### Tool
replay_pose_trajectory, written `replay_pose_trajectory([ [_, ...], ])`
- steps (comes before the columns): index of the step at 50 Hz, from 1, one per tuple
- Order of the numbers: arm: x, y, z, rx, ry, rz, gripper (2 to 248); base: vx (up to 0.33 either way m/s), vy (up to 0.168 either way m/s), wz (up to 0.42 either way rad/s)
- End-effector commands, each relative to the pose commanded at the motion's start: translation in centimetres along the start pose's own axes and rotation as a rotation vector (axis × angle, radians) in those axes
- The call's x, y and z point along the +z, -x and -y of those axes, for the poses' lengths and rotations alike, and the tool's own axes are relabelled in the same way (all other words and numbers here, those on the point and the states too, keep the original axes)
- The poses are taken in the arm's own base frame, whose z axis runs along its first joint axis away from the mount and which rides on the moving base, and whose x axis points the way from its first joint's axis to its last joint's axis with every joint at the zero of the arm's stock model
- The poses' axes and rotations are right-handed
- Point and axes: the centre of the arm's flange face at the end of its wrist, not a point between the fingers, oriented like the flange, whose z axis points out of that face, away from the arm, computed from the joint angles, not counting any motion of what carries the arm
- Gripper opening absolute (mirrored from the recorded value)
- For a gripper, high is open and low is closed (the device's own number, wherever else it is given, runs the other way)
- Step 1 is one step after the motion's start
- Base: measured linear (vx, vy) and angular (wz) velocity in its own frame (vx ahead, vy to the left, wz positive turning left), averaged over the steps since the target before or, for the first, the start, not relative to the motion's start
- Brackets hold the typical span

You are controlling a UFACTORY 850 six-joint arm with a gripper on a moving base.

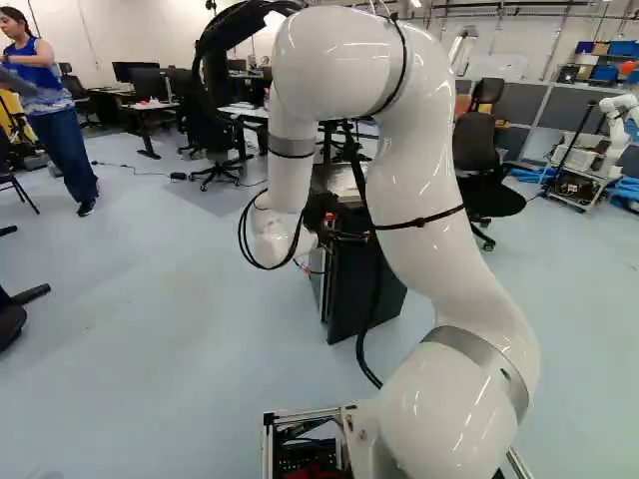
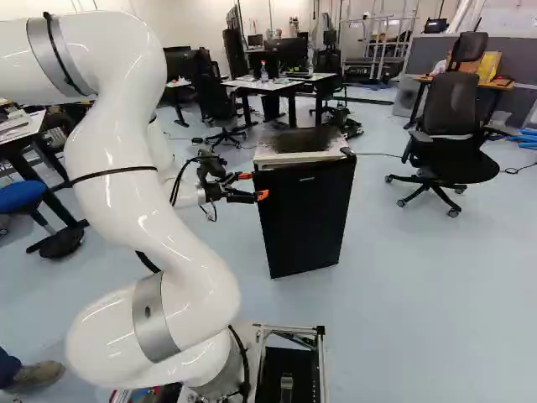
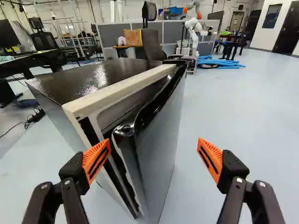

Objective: Grab a drink from the fridge

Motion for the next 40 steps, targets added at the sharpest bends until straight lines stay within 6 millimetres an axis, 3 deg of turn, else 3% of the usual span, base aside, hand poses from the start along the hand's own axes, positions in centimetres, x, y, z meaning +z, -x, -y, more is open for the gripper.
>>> replay_pose_trajectory([
  [40,3.2,-0.6,2.9,0.081,0.086,-0.010,247,0.000,0.000,0.000],
])
